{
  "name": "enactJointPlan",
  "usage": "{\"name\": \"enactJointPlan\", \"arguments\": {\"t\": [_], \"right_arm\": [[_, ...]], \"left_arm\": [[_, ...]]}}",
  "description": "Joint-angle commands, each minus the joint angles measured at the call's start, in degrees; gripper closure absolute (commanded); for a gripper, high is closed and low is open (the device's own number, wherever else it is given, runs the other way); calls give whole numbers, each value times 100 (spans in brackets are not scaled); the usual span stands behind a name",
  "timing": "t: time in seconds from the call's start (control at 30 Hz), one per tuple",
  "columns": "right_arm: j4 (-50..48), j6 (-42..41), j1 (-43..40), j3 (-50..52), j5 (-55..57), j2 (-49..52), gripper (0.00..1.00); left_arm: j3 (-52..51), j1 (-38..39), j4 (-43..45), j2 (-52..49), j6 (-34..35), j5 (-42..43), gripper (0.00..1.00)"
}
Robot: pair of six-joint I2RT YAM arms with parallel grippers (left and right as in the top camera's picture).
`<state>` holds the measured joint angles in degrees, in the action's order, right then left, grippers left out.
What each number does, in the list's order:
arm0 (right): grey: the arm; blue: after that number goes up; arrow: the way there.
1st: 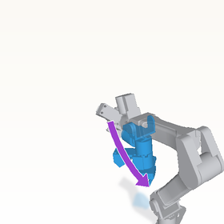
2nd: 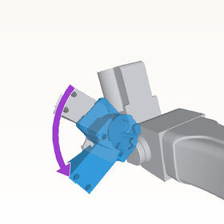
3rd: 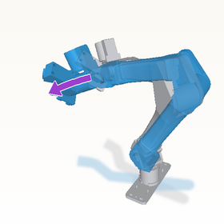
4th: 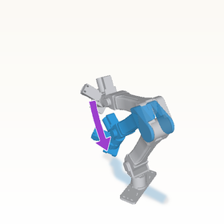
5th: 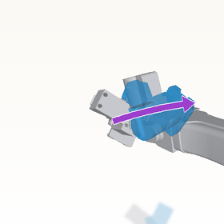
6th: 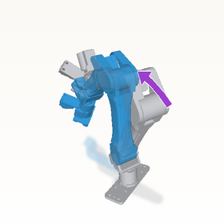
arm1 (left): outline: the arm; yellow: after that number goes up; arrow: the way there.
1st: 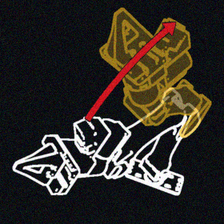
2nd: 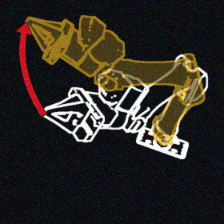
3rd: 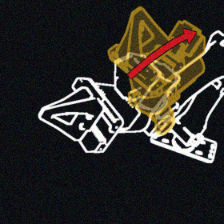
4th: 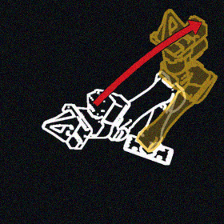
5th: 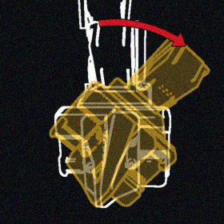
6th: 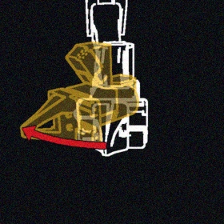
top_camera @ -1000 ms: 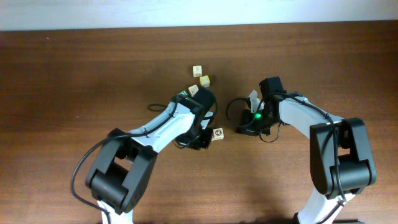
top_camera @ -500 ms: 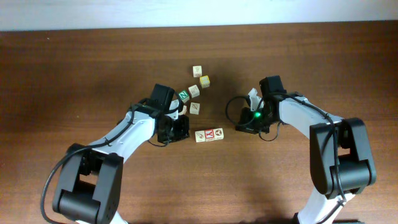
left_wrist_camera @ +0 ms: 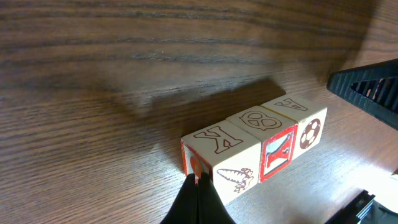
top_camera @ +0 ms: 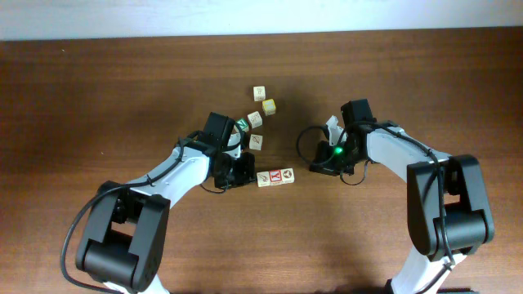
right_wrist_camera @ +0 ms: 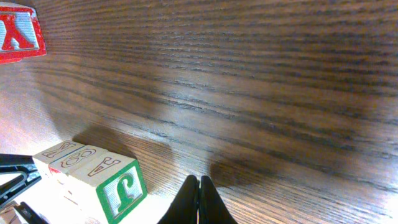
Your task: Rotate 3 blocks
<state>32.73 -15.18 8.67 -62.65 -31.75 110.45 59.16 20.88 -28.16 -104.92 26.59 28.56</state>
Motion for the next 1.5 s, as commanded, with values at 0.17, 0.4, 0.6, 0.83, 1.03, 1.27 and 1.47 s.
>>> {"name": "enactJointPlan", "arguments": {"t": [0.17, 0.4, 0.6, 0.83, 1.03, 1.27, 1.47], "right_arm": [[-66, 437, 37, 35, -531, -7, 96], [-63, 590, 568, 37, -772, -4, 96], [-68, 573, 643, 35, -1143, -9, 96], [-13, 398, 645, 17, -1401, -732, 96], [-13, 166, 1014, 17, -938, -852, 96], [1217, -487, -142, -144, 949, -863, 96], [1141, -459, -98, -87, 1384, -503, 96]], "left_arm": [[-52, 11, 48, -122, -245, 173, 100], [-52, 11, 48, -120, -243, 195, 100], [-52, 11, 52, -120, -243, 212, 100], [-52, 11, 50, -120, -243, 210, 100], [-52, 11, 50, -120, -243, 212, 100], [-52, 11, 48, -120, -243, 212, 100], [-52, 11, 50, -120, -240, 214, 100]]}}
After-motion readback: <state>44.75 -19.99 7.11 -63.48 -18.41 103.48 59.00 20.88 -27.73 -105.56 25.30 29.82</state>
